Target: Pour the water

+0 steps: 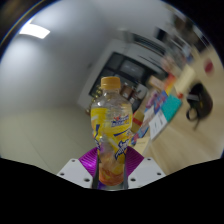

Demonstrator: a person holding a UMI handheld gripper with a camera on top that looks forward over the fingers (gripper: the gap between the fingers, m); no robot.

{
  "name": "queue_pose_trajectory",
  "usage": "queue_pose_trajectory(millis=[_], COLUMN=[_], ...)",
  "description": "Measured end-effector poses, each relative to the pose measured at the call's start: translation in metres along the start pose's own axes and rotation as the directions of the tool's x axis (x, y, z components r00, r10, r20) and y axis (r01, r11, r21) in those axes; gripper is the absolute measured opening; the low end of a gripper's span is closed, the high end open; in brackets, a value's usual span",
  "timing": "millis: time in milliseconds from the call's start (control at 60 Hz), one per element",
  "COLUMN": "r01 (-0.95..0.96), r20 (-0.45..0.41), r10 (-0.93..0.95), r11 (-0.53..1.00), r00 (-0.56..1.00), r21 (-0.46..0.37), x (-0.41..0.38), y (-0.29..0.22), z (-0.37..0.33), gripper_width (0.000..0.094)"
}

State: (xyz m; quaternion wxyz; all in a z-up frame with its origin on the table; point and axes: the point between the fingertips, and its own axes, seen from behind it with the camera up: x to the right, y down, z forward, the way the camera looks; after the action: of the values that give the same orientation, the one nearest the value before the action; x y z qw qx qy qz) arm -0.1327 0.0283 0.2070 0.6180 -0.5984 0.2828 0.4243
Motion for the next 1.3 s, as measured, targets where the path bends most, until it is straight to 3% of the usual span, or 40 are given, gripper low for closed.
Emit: queue_pose_trajectory(millis=[100, 117, 333, 483, 733, 833, 883, 950, 983, 1017, 1100, 1117, 1183, 1250, 1300], r01=[-0.395, -0.45, -0.766, -0.892, -0.88, -0.659, -0.415, -0.059, 0.106, 0.29, 0.601, 0.65, 0.77, 0.832, 0.856], r20=[0.083, 0.066, 0.131, 0.17, 0.175, 0.162, 0.21, 0.234, 0.186, 0.173, -0.014, -0.019, -0.154, -0.315, -0.388], r10=[0.394, 0.448, 0.757, 0.879, 0.872, 0.663, 0.426, 0.07, -0.104, -0.294, -0.604, -0.653, -0.754, -0.788, -0.8], r11=[0.919, 0.893, 0.642, 0.452, 0.472, 0.748, 0.905, 0.997, 0.994, 0.956, 0.791, 0.75, 0.629, 0.554, 0.515], r00=[0.915, 0.892, 0.64, 0.446, 0.458, 0.731, 0.88, 0.97, 0.977, 0.94, 0.797, 0.757, 0.638, 0.529, 0.458], r21=[-0.007, 0.02, 0.028, 0.001, -0.051, -0.081, -0.097, -0.052, -0.004, 0.052, 0.112, 0.123, 0.108, 0.012, -0.051], x=[0.043, 0.031, 0.073, 0.078, 0.066, 0.049, 0.036, 0.019, 0.014, 0.024, 0.036, 0.05, 0.088, 0.158, 0.21], y=[-0.045, -0.043, -0.084, -0.101, -0.096, -0.081, -0.077, -0.09, -0.108, -0.132, -0.202, -0.215, -0.266, -0.314, -0.346], z=[0.005, 0.005, 0.013, 0.021, 0.024, 0.018, -0.007, -0.026, -0.012, -0.032, -0.037, -0.052, -0.061, -0.076, -0.083], gripper_width=[0.0344, 0.0344, 0.0348, 0.0345, 0.0346, 0.0345, 0.0342, 0.0347, 0.0346, 0.0346, 0.0345, 0.0343, 0.0345, 0.0344, 0.0346])
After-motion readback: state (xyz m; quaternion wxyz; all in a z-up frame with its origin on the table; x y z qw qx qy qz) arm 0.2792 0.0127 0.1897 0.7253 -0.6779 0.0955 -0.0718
